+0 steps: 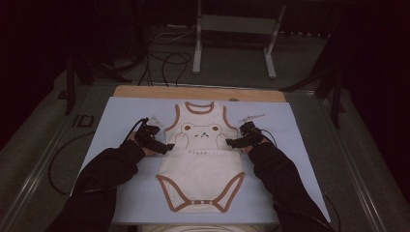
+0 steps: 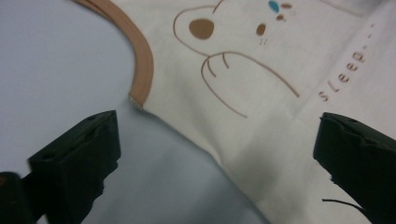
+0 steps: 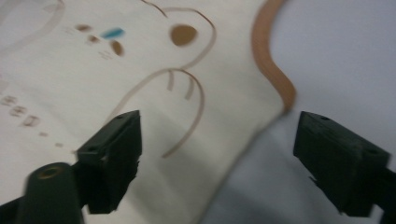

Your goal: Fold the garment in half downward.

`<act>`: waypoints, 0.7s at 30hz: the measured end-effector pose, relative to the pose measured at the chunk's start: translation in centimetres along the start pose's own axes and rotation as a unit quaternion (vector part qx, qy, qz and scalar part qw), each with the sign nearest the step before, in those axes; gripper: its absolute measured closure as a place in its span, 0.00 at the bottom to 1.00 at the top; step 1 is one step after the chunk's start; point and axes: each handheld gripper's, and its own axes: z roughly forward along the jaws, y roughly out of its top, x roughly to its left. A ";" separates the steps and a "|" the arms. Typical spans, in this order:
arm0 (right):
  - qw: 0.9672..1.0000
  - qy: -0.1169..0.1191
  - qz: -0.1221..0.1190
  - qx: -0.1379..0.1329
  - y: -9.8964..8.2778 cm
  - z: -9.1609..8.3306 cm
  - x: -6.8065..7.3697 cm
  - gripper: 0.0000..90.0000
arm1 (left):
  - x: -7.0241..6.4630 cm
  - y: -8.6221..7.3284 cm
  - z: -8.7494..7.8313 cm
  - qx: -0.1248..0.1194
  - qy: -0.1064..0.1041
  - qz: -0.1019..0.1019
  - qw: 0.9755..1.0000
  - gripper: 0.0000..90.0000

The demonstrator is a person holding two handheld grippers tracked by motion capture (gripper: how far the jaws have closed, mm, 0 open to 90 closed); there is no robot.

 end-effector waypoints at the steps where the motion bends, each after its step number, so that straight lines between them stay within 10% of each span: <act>1: 1.000 -0.002 0.007 0.003 -0.1 0.1 0.0 0.24 | -0.1 0.0 0.1 0.002 0.000 0.003 1.000 0.08; 21: 0.998 -0.029 -0.033 0.034 0.1 0.1 1.2 0.84 | -0.2 0.4 2.1 0.033 0.016 -0.028 0.999 0.77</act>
